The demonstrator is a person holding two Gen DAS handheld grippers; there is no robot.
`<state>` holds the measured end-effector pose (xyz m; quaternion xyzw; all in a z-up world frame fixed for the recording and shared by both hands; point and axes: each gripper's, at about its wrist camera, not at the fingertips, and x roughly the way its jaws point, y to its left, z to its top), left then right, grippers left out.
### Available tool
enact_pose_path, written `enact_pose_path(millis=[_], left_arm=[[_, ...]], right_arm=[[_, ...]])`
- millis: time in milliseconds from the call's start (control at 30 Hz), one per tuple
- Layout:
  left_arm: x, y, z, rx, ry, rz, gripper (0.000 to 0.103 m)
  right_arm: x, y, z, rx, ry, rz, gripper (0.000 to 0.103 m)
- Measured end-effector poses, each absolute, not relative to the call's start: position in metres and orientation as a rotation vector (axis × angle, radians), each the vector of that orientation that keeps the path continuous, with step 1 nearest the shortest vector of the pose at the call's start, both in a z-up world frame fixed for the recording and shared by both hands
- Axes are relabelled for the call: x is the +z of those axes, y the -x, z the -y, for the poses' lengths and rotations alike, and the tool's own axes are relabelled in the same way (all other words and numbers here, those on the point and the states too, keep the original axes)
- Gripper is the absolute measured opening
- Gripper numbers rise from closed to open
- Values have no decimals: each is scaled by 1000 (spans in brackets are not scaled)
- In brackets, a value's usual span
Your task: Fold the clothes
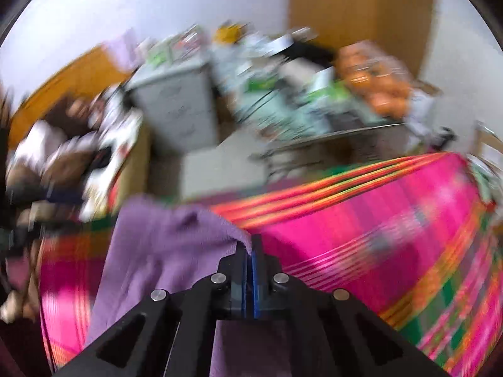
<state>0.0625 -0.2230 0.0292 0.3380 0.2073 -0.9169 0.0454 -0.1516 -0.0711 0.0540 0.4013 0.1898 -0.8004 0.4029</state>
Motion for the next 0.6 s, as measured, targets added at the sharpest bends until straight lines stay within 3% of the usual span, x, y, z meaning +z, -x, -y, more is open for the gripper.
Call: enact_pose_path(millis=[167, 267, 300, 367, 600], left_arm=[[30, -59, 209, -2857, -1044, -684, 33], [31, -58, 201, -2891, -1052, -717, 34], [31, -57, 198, -2903, -1054, -728, 36], [28, -56, 191, -2920, -1077, -776, 48], [17, -51, 147, -2983, -1243, -1044, 48]], right_arm=[[84, 218, 20, -2399, -1052, -351, 3], [83, 242, -9, -2482, -1166, -292, 9], [82, 240, -16, -2486, -1171, -290, 14], [83, 231, -28, -2497, -1151, -293, 20], [103, 160, -84, -2503, -1083, -155, 23]])
